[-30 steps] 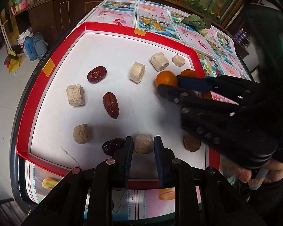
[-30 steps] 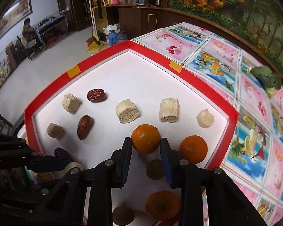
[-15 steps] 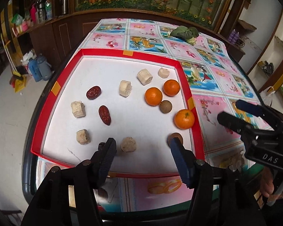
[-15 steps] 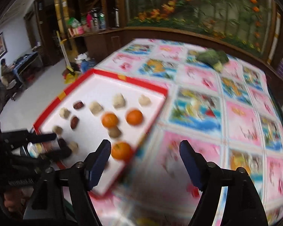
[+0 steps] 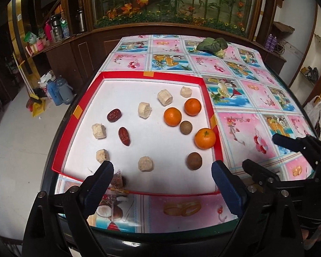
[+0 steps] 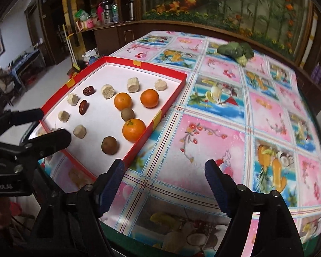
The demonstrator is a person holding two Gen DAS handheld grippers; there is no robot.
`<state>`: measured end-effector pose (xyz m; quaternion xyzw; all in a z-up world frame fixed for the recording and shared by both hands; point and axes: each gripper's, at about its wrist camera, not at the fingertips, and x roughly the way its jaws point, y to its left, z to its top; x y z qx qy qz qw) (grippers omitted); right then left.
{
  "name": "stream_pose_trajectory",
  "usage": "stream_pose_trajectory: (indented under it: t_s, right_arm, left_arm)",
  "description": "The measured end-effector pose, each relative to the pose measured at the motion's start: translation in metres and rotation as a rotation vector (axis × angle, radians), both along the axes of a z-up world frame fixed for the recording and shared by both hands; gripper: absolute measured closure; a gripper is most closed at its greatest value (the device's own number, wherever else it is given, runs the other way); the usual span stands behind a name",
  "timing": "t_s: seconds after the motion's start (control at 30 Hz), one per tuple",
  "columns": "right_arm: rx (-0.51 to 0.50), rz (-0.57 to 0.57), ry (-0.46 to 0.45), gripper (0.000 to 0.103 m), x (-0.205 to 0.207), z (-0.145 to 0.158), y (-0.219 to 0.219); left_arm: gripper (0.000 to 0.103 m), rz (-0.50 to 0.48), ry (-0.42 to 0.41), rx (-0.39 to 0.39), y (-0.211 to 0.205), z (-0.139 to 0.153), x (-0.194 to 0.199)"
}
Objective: Organize fruits
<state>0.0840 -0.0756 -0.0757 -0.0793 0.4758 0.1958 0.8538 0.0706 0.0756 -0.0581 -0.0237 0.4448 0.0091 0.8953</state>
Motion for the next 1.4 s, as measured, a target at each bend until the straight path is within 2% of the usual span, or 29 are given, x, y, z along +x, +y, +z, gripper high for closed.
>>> stream_pose_trajectory:
  t_s: [0.57, 0.9, 1.4]
  right_arm:
    - [-0.039, -0.018, -0.064, 0.018, 0.004, 0.026, 0.023]
    - [-0.066, 0.004, -0.082, 0.018, 0.008, 0.031, 0.045]
    - [-0.067, 0.001, -0.083, 0.018, 0.013, 0.038, 0.051]
  left_arm:
    - [0.005, 0.076, -0.001, 0.035, 0.026, 0.004, -0.008]
    - [0.005, 0.120, 0.002, 0.011, 0.047, 0.005, -0.008]
    - [0.004, 0.120, -0.001, 0.020, 0.049, 0.010, -0.004]
